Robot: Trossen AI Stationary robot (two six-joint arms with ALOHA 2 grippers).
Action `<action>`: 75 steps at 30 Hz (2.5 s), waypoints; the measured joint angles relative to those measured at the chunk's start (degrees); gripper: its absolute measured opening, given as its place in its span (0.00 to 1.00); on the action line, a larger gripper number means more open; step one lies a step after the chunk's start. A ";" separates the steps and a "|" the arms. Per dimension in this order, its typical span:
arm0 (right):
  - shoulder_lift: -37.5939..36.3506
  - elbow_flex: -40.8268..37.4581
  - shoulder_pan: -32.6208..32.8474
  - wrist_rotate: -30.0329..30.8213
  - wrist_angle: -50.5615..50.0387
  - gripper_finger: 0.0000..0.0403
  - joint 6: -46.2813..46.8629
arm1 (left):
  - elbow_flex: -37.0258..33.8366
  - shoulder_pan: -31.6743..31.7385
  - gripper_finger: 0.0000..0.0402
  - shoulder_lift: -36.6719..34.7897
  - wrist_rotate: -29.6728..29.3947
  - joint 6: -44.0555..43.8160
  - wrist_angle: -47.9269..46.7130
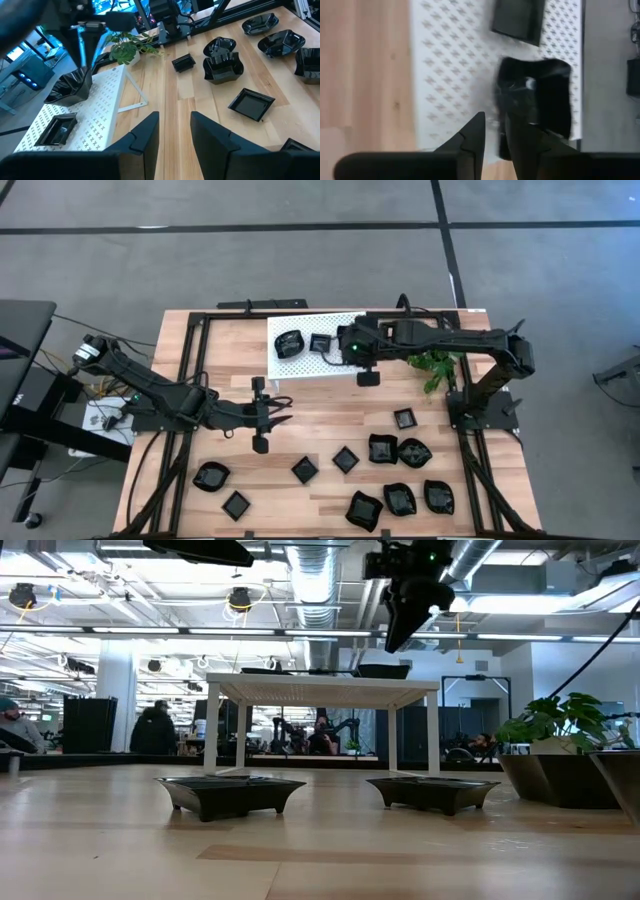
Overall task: Pick & Place Mini shaped plates
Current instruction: Stack the distorted square plate on top of the distorted square plate on the shelf
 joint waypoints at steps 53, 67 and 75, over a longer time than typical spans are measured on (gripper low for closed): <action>20.02 -3.89 36.01 -21.65 -7.89 0.18 58.63 | -0.02 -0.01 0.28 0.01 0.02 -3.02 0.02; 18.38 -3.87 36.06 -23.08 -7.08 0.18 55.23 | -0.02 -0.02 0.28 0.02 0.02 -3.02 0.02; 18.40 -3.87 36.51 -22.66 -2.89 0.18 54.25 | -0.02 0.00 0.28 0.00 0.02 -3.02 0.02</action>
